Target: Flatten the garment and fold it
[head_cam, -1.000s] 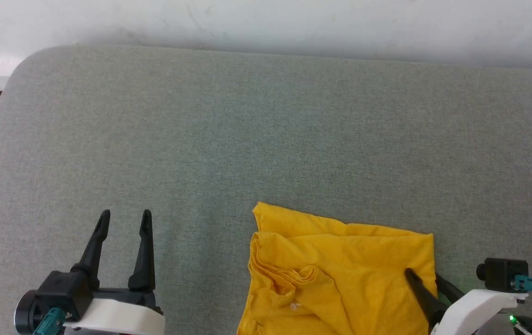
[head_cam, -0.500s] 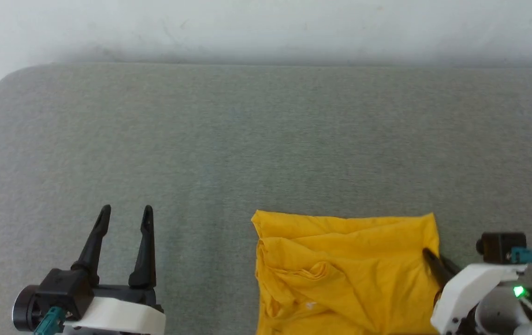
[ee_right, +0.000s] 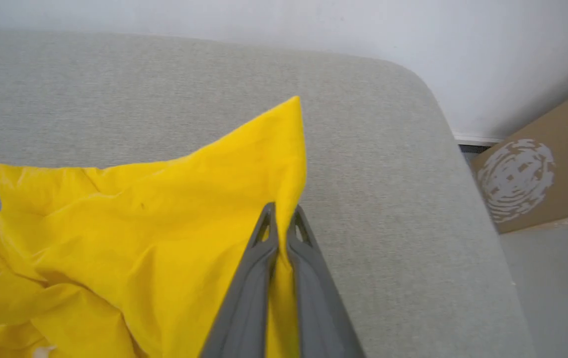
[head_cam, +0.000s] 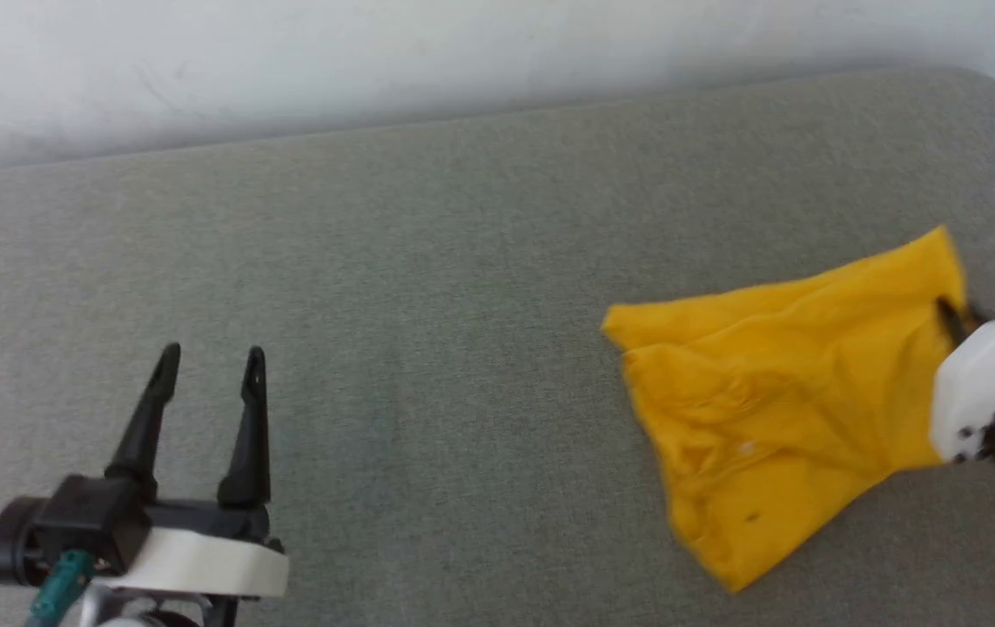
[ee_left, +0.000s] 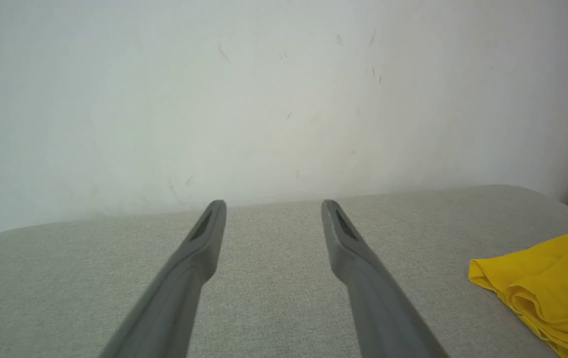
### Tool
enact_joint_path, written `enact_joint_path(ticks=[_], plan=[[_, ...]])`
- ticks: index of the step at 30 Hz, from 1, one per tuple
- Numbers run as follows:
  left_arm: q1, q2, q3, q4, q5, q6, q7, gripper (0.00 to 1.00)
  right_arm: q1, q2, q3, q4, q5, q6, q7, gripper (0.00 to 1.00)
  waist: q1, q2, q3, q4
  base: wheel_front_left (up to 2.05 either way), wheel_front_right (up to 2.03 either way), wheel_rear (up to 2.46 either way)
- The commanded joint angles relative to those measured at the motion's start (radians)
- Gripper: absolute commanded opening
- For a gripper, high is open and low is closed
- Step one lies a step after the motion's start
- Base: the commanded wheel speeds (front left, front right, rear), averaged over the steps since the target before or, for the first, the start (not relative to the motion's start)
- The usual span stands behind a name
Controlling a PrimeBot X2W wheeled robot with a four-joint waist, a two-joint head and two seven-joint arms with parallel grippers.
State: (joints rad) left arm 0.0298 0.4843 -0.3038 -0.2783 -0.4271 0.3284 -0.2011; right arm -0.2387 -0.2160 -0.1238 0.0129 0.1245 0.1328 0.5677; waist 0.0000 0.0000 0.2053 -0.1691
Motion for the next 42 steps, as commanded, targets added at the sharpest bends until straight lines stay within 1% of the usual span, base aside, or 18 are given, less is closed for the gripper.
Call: enact_joint_path(ticks=[1,6,10,15,19,22,24,31,33,35,38,39,40,41,42], plan=[[-0.021,0.012,0.008,-0.011,0.012,0.006,0.003,1.0,-0.036,-0.024,-0.001,0.004,-0.016,-0.002,0.003,0.0,0.0,0.0,0.044,-0.044,0.0,0.0,0.0],[-0.061,0.049,0.035,-0.06,0.032,0.013,0.021,1.0,-0.148,-0.155,-0.008,0.049,-0.053,-0.002,0.008,0.0,0.0,0.0,0.131,-0.062,0.0,0.0,0.0],[-0.105,0.073,0.045,-0.099,0.053,0.015,0.039,1.0,-0.22,-0.239,-0.03,0.092,-0.086,-0.002,0.004,0.0,0.0,0.0,0.215,-0.057,0.0,0.0,0.0],[-0.177,0.102,0.054,-0.146,0.083,0.011,0.064,1.0,-0.284,-0.329,-0.059,0.137,-0.13,-0.002,-0.005,0.0,0.0,0.0,0.321,-0.043,0.0,0.0,0.0],[-0.231,0.121,0.067,-0.181,0.103,0.011,0.076,1.0,-0.324,-0.377,-0.097,0.183,-0.165,-0.002,-0.016,0.0,0.0,0.0,0.391,-0.033,0.0,0.0,0.0],[-0.257,0.126,0.073,-0.198,0.112,0.012,0.075,1.0,-0.339,-0.396,-0.132,0.216,-0.2,-0.002,-0.021,0.0,0.0,0.0,0.427,-0.025,0.0,0.0,0.0],[-0.267,0.126,0.077,-0.204,0.118,0.015,0.068,1.0,-0.346,-0.396,-0.16,0.237,-0.218,-0.002,-0.022,0.0,0.0,0.0,0.448,-0.02,0.0,0.0,0.0],[-0.284,0.126,0.089,-0.206,0.168,0.041,0.013,1.0,-0.358,-0.375,-0.221,0.302,-0.264,-0.002,-0.054,0.0,0.0,0.0,0.493,-0.006,0.0,0.0,0.0],[-0.29,0.126,0.089,-0.208,0.175,0.04,-0.003,1.0,-0.363,-0.372,-0.229,0.32,-0.278,-0.002,-0.065,0.0,0.0,0.0,0.501,-0.002,0.0,0.0,0.0],[-0.294,0.122,0.088,-0.211,0.171,0.034,-0.015,1.0,-0.37,-0.368,-0.235,0.338,-0.287,-0.002,-0.077,0.0,0.0,0.0,0.505,0.0,0.0,0.0,0.0],[-0.285,0.097,0.098,-0.208,0.122,0.038,-0.01,1.0,-0.384,-0.357,-0.244,0.365,-0.298,-0.002,-0.089,0.0,0.0,0.0,0.506,0.0,0.0,0.0,0.0],[-0.283,0.094,0.099,-0.209,0.112,0.038,-0.006,1.0,-0.389,-0.354,-0.245,0.373,-0.303,-0.002,-0.095,0.21,0.0,0.0,0.505,-0.001,0.0,0.0,0.0],[-0.28,0.089,0.099,-0.208,0.1,0.036,-0.003,1.0,-0.394,-0.351,-0.246,0.382,-0.309,-0.002,-0.102,0.38,0.0,0.0,0.501,-0.002,0.0,0.0,0.0],[-0.278,0.089,0.095,-0.21,0.089,0.028,0.001,1.0,-0.399,-0.348,-0.247,0.39,-0.315,-0.002,-0.109,0.95,0.0,0.0,0.498,-0.005,0.0,0.0,0.0],[-0.275,0.088,0.09,-0.209,0.078,0.02,0.003,1.0,-0.403,-0.344,-0.247,0.398,-0.321,-0.002,-0.118,1.0,0.0,0.0,0.492,-0.007,0.0,0.0,0.0]])
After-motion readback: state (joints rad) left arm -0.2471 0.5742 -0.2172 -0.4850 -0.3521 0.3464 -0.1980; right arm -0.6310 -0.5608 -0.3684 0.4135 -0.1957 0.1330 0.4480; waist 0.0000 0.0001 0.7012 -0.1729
